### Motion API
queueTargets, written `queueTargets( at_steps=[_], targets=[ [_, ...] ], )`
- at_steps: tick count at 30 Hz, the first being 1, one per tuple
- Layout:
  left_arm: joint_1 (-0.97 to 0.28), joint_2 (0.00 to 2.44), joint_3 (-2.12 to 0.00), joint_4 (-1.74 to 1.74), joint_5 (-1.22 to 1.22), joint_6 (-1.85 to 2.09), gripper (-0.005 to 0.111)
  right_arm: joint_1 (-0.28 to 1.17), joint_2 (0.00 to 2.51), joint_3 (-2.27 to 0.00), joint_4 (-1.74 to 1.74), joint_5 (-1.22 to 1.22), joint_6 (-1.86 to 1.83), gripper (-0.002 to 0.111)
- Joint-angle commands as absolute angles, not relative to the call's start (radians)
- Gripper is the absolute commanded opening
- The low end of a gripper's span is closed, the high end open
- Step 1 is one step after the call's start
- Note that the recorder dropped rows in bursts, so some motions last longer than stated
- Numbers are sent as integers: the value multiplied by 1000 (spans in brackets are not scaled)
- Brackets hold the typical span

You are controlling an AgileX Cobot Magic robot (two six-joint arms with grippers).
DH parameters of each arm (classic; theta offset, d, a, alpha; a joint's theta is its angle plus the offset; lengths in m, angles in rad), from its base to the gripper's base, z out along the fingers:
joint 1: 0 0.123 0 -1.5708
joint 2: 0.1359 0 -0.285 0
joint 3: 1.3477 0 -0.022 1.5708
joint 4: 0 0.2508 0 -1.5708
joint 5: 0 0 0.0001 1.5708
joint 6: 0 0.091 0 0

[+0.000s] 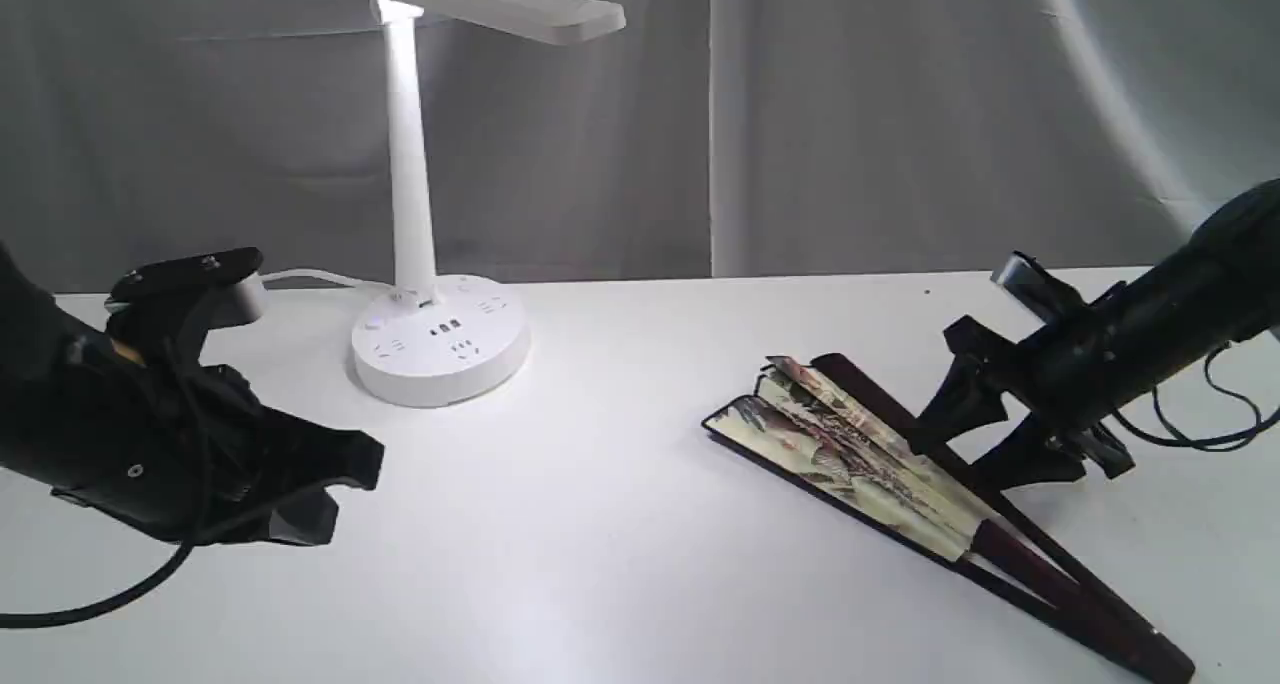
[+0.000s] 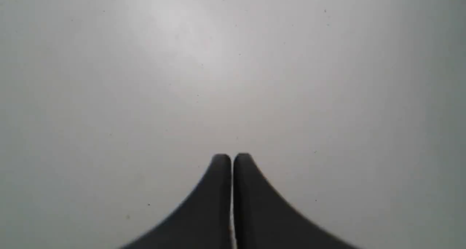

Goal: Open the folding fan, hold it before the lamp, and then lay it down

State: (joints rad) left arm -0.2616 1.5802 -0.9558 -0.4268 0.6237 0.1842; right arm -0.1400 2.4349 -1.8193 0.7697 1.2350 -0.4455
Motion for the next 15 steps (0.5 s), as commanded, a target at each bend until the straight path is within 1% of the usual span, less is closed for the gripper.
queueTargets(
  at_steps=[1,6,8,12,15],
  targets=[
    [-269,1582,-958,-432,610,191,1,-139,2470,-1811,753,1221,-463,58],
    [-269,1582,-958,-432,610,191,1,-139,2513,-1811,779,1216,-492,57],
    [-269,1582,-958,-432,610,191,1,-139,2520,-1811,801,1213,-516,54],
    [-269,1582,-958,-432,610,191,1,-139,2529,-1811,813,1213,-562,39],
    [-269,1582,-958,-432,610,191,1,-139,2537,-1811,813,1213,-562,25]
  ],
)
